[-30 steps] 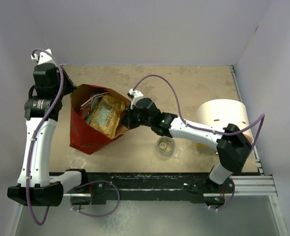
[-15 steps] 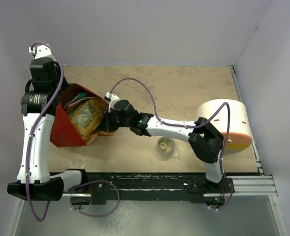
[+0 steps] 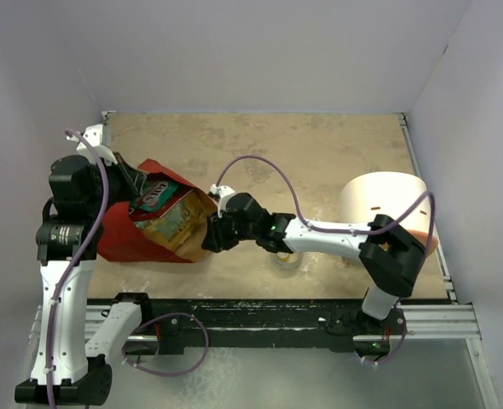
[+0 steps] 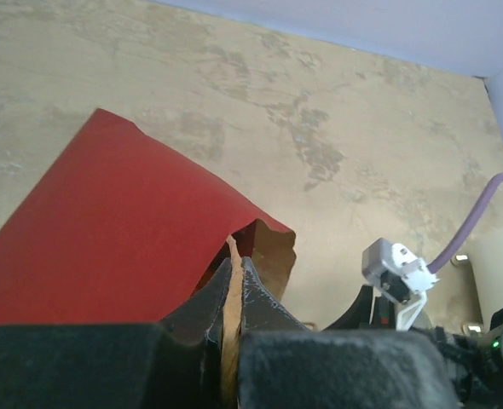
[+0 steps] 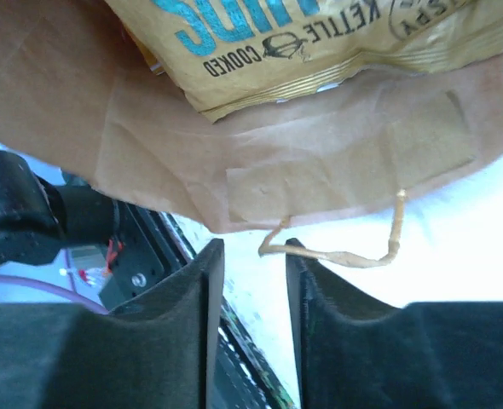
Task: Take the snacks out of the paper bag
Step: Move the paper bag to the center of the board.
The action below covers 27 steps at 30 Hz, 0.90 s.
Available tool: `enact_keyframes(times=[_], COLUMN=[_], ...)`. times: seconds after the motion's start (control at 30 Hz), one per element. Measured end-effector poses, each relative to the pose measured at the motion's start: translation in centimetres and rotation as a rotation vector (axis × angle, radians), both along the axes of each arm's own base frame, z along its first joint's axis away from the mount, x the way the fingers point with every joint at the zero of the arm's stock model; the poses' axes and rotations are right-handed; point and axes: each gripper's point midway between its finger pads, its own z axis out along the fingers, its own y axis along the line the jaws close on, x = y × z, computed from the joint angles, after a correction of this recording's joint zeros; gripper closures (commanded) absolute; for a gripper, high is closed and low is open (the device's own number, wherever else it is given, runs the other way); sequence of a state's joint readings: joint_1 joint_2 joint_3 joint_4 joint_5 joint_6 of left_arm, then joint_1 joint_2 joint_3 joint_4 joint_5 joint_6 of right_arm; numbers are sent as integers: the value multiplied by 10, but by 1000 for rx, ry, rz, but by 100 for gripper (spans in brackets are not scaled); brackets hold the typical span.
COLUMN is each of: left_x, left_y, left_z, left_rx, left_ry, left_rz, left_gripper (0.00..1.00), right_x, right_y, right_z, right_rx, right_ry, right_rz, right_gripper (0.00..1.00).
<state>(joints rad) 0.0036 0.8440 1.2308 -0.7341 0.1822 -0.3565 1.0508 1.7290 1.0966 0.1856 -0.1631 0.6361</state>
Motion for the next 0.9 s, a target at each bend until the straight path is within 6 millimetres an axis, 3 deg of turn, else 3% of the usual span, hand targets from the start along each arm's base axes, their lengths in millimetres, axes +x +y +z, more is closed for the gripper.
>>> enact_keyframes(times=[0.1, 0.27, 0.4, 0.53, 0.7, 0.9], left_x=[-10, -24, -29, -32, -31, -29], left_y=[-6, -10, -15, -13, -12, -13], left_z=[-3, -6, -11, -14, -14, -13], left_rx=[-21, -36, -45, -58, -97, -131], left_ry=[8, 29, 55, 80, 90, 107], left_rz=[-30, -46, -58, -30, 1, 22], left_gripper=[100, 100, 100, 100, 100, 100], right_x=[-1, 3, 1, 3, 17, 26], right_y=[-14, -28, -51, -80, -71, -34], right_z=[15, 41, 38, 34, 74, 128], right_rx=[-10, -15, -60, -136, -75, 88], right_ry=[-59, -153, -218, -331, -573, -1011], right_rz=[3, 3, 2, 14, 84, 249], right_gripper=[38, 20, 5, 2, 2, 4])
